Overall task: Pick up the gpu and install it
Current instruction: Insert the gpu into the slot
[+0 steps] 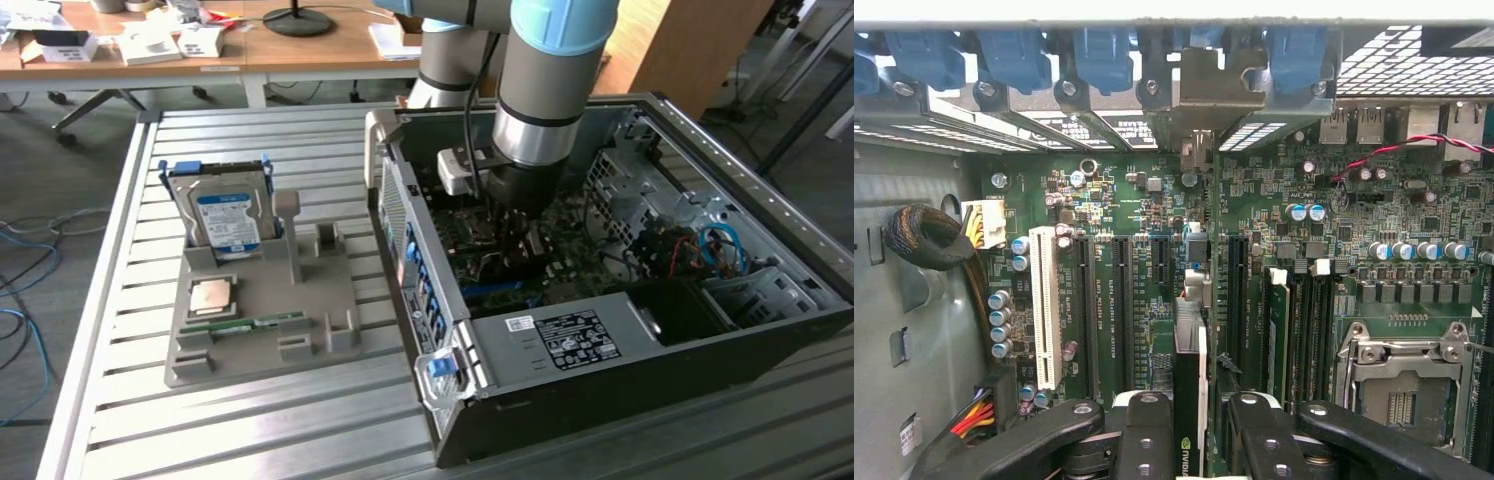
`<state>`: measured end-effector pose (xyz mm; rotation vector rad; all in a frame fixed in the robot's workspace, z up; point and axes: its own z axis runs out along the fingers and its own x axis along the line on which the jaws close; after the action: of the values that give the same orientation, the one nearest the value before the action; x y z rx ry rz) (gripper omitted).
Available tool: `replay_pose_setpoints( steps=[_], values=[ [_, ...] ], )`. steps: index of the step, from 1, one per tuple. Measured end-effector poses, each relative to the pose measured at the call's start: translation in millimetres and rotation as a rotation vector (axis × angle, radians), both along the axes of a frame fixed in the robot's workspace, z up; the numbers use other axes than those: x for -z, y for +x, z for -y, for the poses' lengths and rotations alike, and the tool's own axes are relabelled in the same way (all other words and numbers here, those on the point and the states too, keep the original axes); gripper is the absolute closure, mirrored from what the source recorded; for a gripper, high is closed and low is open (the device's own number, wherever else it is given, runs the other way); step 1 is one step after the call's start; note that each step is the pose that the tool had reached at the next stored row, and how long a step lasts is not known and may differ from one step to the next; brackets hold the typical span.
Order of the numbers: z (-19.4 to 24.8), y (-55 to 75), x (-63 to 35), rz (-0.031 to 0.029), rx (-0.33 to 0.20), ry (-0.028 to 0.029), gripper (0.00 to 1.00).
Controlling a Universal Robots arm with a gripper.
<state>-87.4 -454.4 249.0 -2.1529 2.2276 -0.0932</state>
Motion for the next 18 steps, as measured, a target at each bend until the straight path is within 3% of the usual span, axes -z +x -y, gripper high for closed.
replay_pose_setpoints(
  steps=[18],
  values=[
    [-0.1,3.9,-0.6,0.0002,0.0,0.0,0.74]
  ],
)
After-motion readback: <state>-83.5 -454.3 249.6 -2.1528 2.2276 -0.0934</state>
